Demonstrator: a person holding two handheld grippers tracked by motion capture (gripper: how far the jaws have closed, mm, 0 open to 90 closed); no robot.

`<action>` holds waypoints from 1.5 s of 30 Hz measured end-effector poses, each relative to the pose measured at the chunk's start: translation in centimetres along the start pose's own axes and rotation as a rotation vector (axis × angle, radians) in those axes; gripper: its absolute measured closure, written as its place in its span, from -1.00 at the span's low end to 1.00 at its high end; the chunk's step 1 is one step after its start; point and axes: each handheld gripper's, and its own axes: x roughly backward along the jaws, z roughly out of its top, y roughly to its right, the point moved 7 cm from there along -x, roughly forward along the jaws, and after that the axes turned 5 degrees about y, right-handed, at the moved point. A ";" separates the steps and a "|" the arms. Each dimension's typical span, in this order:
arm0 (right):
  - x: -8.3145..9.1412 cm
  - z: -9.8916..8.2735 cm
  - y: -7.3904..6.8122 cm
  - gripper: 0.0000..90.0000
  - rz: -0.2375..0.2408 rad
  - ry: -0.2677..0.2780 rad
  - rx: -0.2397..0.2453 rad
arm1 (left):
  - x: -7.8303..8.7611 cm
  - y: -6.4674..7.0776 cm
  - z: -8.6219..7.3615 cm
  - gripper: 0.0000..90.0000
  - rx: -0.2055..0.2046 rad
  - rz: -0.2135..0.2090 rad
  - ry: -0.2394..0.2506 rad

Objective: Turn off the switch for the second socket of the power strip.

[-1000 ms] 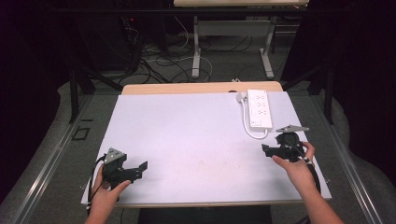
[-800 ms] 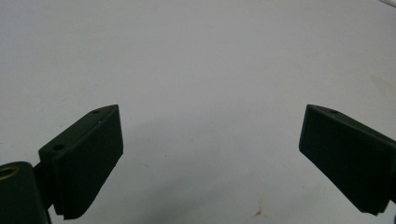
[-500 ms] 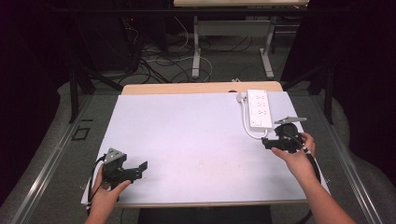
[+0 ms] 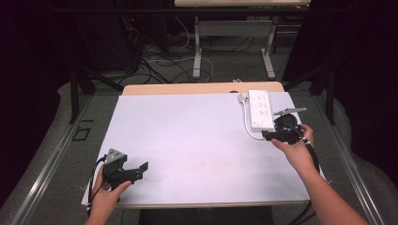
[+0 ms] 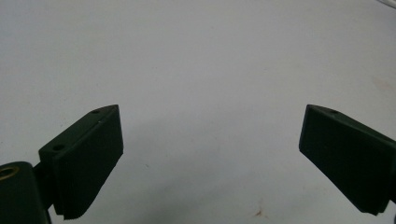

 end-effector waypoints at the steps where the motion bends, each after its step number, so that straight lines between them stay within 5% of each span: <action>1: -0.1 0.2 0.0 -0.03 -0.001 -0.002 0.000 | 0.0 0.0 0.0 -0.86 0.000 0.000 0.000; 10: -0.4 1.6 0.5 0.20 -0.008 0.029 0.030 | -0.1 0.0 0.0 -0.86 0.001 -0.001 0.002; 19: -1.1 2.7 1.0 0.28 0.011 0.014 0.004 | -0.1 0.0 0.0 -0.86 0.002 -0.001 0.003; 45: -3.9 5.2 2.6 0.28 -0.015 -0.002 -0.036 | -0.1 -0.1 0.0 -0.85 0.002 0.001 -0.003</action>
